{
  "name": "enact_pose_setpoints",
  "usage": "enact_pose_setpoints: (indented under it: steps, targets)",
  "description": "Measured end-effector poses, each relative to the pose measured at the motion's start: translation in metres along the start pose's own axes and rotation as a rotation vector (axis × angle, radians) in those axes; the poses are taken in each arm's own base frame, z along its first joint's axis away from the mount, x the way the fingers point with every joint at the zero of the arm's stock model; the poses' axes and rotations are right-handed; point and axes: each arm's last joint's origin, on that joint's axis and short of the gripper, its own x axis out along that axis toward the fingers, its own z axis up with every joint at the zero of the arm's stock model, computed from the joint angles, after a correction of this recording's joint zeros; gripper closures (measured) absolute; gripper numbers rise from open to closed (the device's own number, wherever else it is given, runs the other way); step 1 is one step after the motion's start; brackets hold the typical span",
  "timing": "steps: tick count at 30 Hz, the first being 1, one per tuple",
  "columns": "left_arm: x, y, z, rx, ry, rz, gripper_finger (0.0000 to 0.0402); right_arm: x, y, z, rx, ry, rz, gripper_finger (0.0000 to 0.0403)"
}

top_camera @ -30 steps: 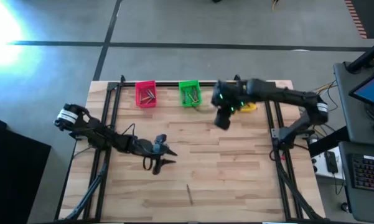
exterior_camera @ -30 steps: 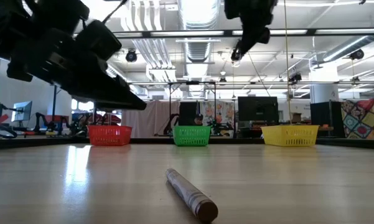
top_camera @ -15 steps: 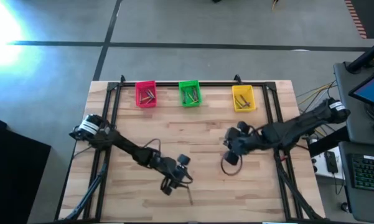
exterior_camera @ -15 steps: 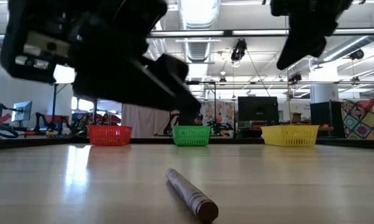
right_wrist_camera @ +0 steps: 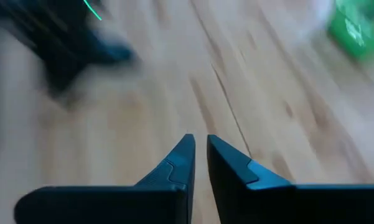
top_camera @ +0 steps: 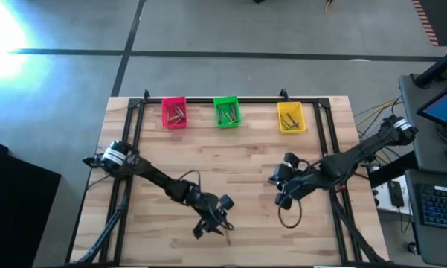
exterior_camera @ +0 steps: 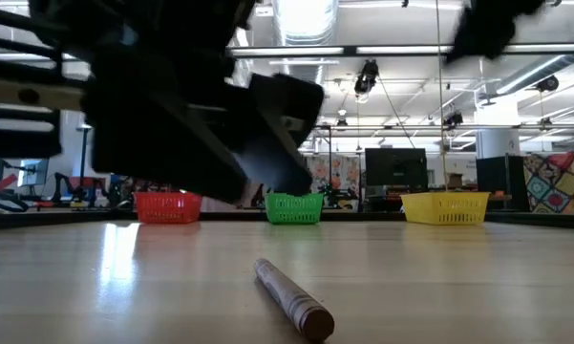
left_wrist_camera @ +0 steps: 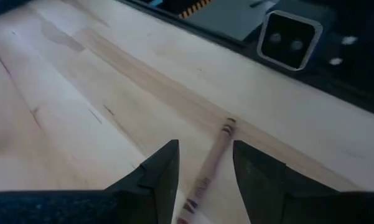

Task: Sort crayons
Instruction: Put the brown crayon into the red basket

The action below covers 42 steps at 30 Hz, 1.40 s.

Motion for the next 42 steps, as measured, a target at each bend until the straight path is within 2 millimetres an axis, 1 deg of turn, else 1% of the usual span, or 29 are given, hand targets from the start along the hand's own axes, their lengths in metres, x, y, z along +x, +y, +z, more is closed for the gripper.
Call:
enact_pose_setpoints:
  steps: [2,4,5,7,9,11,12,13,14,15,17,19,20,22,24,26,28,30,32,33,34,35,36,38,39,40,42]
  targets:
    - [0.008,0.003,0.000,-0.002,0.015,-0.010,0.0267,-0.023,0.001,0.028,-0.012,-0.071,0.084,0.0363]
    - [0.016,0.006,0.000,-0.001,0.043,-0.039,0.0267,-0.048,-0.002,0.058,-0.017,-0.144,0.161,0.0348]
    - [0.021,0.007,0.000,0.002,0.065,-0.052,0.0267,-0.060,-0.005,0.070,-0.020,-0.168,0.176,0.0337]
    - [0.029,0.009,0.000,-0.001,0.123,-0.082,0.0267,-0.075,-0.011,0.089,-0.036,-0.184,0.181,0.0309]
    - [0.036,0.013,0.003,-0.012,0.179,-0.106,0.0267,-0.083,-0.015,0.105,-0.057,-0.173,0.191,0.0272]
    - [0.041,0.016,0.008,-0.032,0.234,-0.136,0.0268,-0.085,-0.018,0.118,-0.070,-0.147,0.159,0.0231]
    - [0.044,0.017,0.010,-0.040,0.254,-0.156,0.0268,-0.084,-0.019,0.125,-0.077,-0.128,0.141,0.0216]
    - [0.046,0.019,0.012,-0.045,0.272,-0.174,0.0268,-0.083,-0.020,0.130,-0.077,-0.082,0.144,0.0209]
    - [0.048,0.020,0.012,-0.046,0.287,-0.191,0.0268,-0.081,-0.021,0.134,-0.078,-0.017,0.154,0.0213]
    - [0.050,0.020,0.013,-0.048,0.298,-0.203,0.0269,-0.078,-0.022,0.138,-0.074,0.038,0.147,0.0228]
    - [0.052,0.022,0.015,-0.055,0.311,-0.218,0.0273,-0.074,-0.022,0.146,-0.077,0.091,0.115,0.0283]
    - [0.052,0.022,0.016,-0.059,0.318,-0.223,0.0279,-0.073,-0.022,0.154,-0.077,0.103,0.118,0.0342]
    - [0.052,0.022,0.016,-0.060,0.319,-0.223,0.0282,-0.074,-0.022,0.159,-0.073,0.104,0.136,0.0363]
    - [0.051,0.022,0.015,-0.067,0.322,-0.223,0.0288,-0.081,-0.026,0.168,-0.046,0.117,0.183,0.0382]
    - [0.051,0.021,0.015,-0.087,0.327,-0.221,0.0290,-0.087,-0.031,0.173,-0.013,0.142,0.220,0.0377]
    - [0.051,0.021,0.014,-0.099,0.332,-0.221,0.0289,-0.090,-0.033,0.176,0.007,0.152,0.235,0.0353]
    - [0.051,0.021,0.013,-0.100,0.333,-0.222,0.0285,-0.089,-0.032,0.174,0.004,0.179,0.247,0.0316]
    - [0.051,0.020,0.013,-0.101,0.332,-0.221,0.0279,-0.086,-0.032,0.172,-0.007,0.195,0.232,0.0270]
    - [0.051,0.020,0.013,-0.101,0.331,-0.223,0.0273,-0.082,-0.035,0.168,-0.011,0.233,0.143,0.0232]
    - [0.051,0.020,0.013,-0.098,0.331,-0.224,0.0271,-0.079,-0.037,0.164,-0.006,0.288,0.109,0.0226]
    - [0.051,0.020,0.012,-0.094,0.331,-0.226,0.0270,-0.074,-0.039,0.159,-0.009,0.352,0.076,0.0231]
    - [0.051,0.020,0.012,-0.093,0.330,-0.226,0.0270,-0.069,-0.039,0.154,-0.019,0.398,0.043,0.0248]
    - [0.051,0.020,0.011,-0.092,0.330,-0.226,0.0272,-0.062,-0.037,0.151,-0.033,0.417,0.030,0.0274]
    - [0.051,0.019,0.010,-0.091,0.330,-0.225,0.0278,-0.050,-0.031,0.143,-0.065,0.439,0.034,0.0348]
    - [0.051,0.019,0.009,-0.091,0.330,-0.225,0.0282,-0.043,-0.029,0.140,-0.076,0.427,0.034,0.0369]
    - [0.051,0.019,0.009,-0.091,0.331,-0.223,0.0287,-0.040,-0.027,0.138,-0.065,0.407,0.033,0.0374]
    - [0.050,0.019,0.008,-0.092,0.333,-0.222,0.0298,-0.034,-0.030,0.129,-0.048,0.422,-0.009,0.0364]
